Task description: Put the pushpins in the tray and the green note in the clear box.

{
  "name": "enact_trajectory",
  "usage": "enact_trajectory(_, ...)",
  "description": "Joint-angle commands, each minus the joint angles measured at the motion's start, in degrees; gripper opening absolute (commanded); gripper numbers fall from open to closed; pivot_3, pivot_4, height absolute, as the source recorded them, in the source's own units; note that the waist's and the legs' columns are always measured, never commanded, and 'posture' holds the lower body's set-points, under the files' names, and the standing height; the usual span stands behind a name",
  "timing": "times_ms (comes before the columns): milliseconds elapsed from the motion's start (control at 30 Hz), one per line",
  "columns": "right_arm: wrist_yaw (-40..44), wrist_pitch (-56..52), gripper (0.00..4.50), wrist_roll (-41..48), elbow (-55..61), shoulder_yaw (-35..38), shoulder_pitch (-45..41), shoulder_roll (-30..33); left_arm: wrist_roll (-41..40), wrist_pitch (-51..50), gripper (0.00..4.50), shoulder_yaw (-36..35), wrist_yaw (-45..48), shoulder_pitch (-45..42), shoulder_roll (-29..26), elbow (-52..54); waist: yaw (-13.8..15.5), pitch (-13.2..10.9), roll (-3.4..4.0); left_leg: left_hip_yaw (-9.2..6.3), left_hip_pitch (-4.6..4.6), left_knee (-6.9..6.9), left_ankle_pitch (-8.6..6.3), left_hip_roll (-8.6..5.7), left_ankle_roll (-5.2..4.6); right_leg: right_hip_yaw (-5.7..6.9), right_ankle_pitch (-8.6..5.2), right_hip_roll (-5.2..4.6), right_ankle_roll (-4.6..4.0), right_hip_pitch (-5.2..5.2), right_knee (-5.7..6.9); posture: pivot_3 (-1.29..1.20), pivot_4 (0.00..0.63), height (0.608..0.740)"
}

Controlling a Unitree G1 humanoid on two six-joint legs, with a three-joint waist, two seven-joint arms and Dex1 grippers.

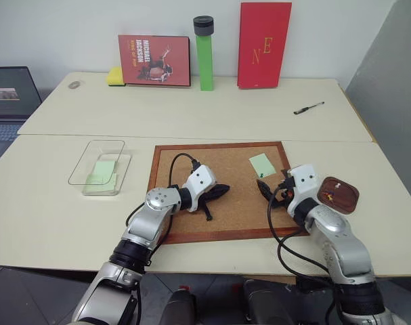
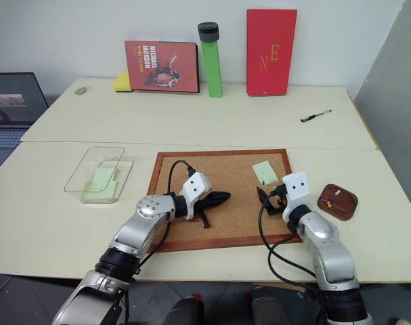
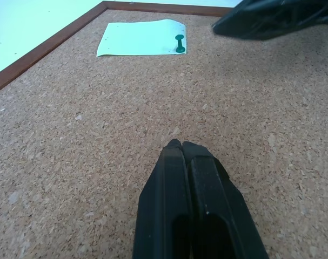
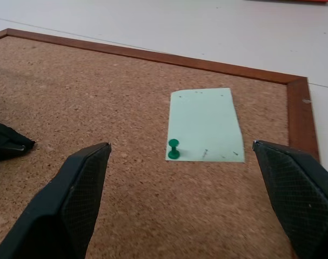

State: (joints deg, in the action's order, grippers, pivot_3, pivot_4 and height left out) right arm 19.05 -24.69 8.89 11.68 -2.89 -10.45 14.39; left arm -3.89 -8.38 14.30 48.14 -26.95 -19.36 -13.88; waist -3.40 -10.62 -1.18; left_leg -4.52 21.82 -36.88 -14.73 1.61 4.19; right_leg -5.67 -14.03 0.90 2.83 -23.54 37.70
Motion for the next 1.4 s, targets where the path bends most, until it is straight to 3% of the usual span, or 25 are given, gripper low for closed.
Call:
enact_trajectory(33, -0.03, 3.59, 4.46, -0.87, -3.05, -0.53, -2.86, -1.05, 1.13, -1.02, 0.00, 0.49, -0.02, 0.82, -0.78, -0.89, -0.01, 0.00, 0.00, 0.00, 0.00, 0.00, 0.00, 0.00, 0.00, 0.00, 0.00, 0.00, 0.00, 0.00, 0.00, 0.00, 0.150, 0.740)
enact_trajectory(200, 0.06, 5.85, 4.46, -1.76, -7.64, -0.70, -5.23, -1.96, 1.17, -1.10, 0.00, 0.40, -0.09, 0.89, -0.98, -0.68, -0.02, 0.00, 0.00, 0.00, 0.01, 0.00, 0.00, 0.00, 0.00, 0.00, 0.01, 0.00, 0.02, 0.00, 0.00, 0.00, 0.150, 0.740)
enact_trajectory(533, -0.01, 8.24, 2.61, -2.89, -13.68, -0.01, -7.61, -1.75, 1.24, -1.08, 0.00, 0.29, -0.47, 1.07, -1.08, -0.38, -0.10, 0.00, 0.00, 0.00, 0.00, 0.00, 0.00, 0.00, 0.00, 0.00, 0.03, 0.00, 0.04, 0.00, 0.01, 0.00, 0.150, 0.740)
enact_trajectory(967, 1.17, 7.52, 0.09, -2.98, -12.58, -0.50, -7.69, -1.64, 1.26, -1.16, 0.00, 0.20, -0.80, 1.14, -1.07, -0.25, -0.12, 0.00, 0.00, 0.00, -0.01, 0.00, 0.00, 0.00, 0.00, 0.00, 0.03, 0.00, 0.04, 0.00, 0.02, 0.00, 0.150, 0.740)
enact_trajectory(1400, 1.49, 6.66, 0.03, -2.41, -4.68, -0.44, -11.56, -1.73, 1.45, -1.22, 0.00, 0.25, -1.46, 1.13, -0.80, -0.52, -0.23, -0.01, 0.02, 0.00, 0.03, 0.00, 0.00, 0.00, 0.00, -0.01, 0.03, 0.00, 0.05, -0.05, 0.02, 0.00, 0.150, 0.740)
